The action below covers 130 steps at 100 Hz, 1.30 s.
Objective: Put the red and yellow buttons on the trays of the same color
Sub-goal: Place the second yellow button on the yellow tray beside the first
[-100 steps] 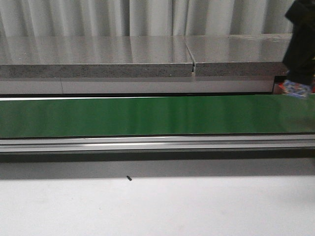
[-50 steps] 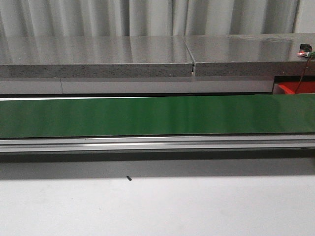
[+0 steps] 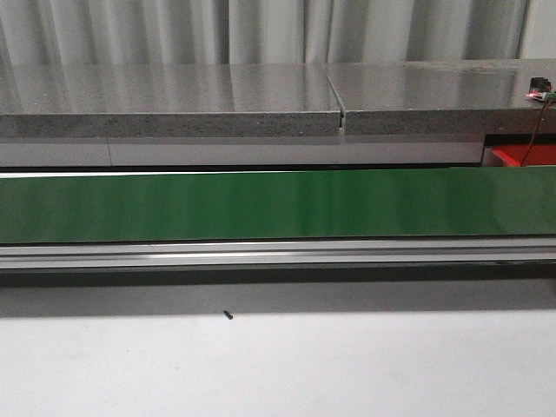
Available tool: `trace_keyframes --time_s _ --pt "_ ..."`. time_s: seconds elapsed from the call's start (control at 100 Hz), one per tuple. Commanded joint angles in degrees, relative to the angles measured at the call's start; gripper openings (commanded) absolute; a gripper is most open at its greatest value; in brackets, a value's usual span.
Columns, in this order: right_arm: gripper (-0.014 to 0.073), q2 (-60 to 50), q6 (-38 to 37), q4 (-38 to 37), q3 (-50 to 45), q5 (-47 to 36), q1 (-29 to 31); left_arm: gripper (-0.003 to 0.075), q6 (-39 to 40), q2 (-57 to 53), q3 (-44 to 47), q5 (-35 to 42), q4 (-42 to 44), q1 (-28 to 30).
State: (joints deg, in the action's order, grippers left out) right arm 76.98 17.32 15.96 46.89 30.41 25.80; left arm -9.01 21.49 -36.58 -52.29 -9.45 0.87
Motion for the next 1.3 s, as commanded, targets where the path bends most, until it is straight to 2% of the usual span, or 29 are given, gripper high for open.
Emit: trace_keyframes --time_s 0.0,0.58,0.66,0.78,0.85,1.29 --pt "0.0178 0.7 -0.47 1.03 1.15 -3.74 0.5 -0.002 0.19 0.51 -1.49 3.51 -1.03 -0.43" --pt "0.0183 10.34 -2.39 3.42 1.15 -7.7 0.5 -0.002 0.19 0.51 -1.49 3.51 -1.03 -0.43" --pt "0.0239 10.33 -2.39 3.42 1.15 -7.76 0.5 -0.002 0.19 0.51 -1.49 3.51 -1.03 -0.43" --pt "0.0442 10.33 -2.39 3.42 1.15 -7.76 0.5 -0.002 0.19 0.51 -1.49 3.51 -1.03 -0.43" --pt "0.0519 10.33 -2.39 3.42 1.15 -7.76 0.5 -0.002 0.19 0.51 -1.49 3.51 -1.03 -0.43" --pt "0.0528 4.32 -2.39 3.47 1.15 -6.86 0.5 -0.002 0.19 0.51 -1.49 3.51 -1.03 -0.43"
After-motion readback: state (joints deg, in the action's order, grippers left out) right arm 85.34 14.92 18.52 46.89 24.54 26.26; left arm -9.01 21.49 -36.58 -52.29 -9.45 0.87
